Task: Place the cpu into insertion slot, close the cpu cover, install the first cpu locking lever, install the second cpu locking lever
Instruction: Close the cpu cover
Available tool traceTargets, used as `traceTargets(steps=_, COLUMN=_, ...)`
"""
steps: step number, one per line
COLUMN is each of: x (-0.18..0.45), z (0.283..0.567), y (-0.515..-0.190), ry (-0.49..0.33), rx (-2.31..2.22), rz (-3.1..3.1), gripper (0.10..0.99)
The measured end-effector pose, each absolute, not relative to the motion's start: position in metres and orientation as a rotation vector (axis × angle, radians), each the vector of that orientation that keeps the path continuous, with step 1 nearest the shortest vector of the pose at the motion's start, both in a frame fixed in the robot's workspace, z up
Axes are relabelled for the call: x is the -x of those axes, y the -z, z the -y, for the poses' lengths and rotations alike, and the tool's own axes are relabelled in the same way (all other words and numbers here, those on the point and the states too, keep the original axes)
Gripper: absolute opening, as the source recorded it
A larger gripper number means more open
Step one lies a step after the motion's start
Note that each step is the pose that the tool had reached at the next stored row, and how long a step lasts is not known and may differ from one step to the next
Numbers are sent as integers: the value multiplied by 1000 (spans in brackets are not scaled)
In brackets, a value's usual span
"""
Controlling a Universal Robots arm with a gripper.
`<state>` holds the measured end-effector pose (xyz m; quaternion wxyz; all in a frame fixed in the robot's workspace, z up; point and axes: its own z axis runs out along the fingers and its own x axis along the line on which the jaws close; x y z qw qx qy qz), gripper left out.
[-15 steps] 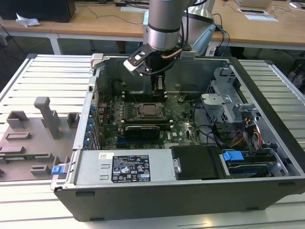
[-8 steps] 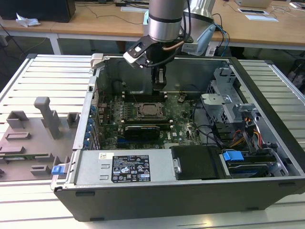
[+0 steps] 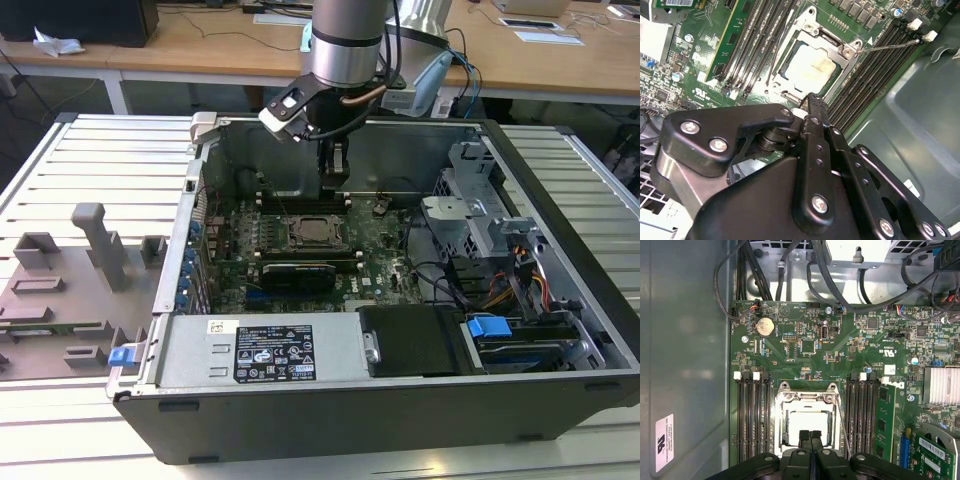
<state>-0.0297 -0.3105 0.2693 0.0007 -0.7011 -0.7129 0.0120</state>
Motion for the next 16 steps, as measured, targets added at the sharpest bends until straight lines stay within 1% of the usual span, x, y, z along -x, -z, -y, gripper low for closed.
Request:
traceTargets(steps=10, x=29, z=311, y=-269, ry=-38, rx=2201, rz=2239, gripper=106)
traceTargets(steps=16, x=18, z=311, y=-269, ry=-40, rx=2200, rz=2238, gripper=106)
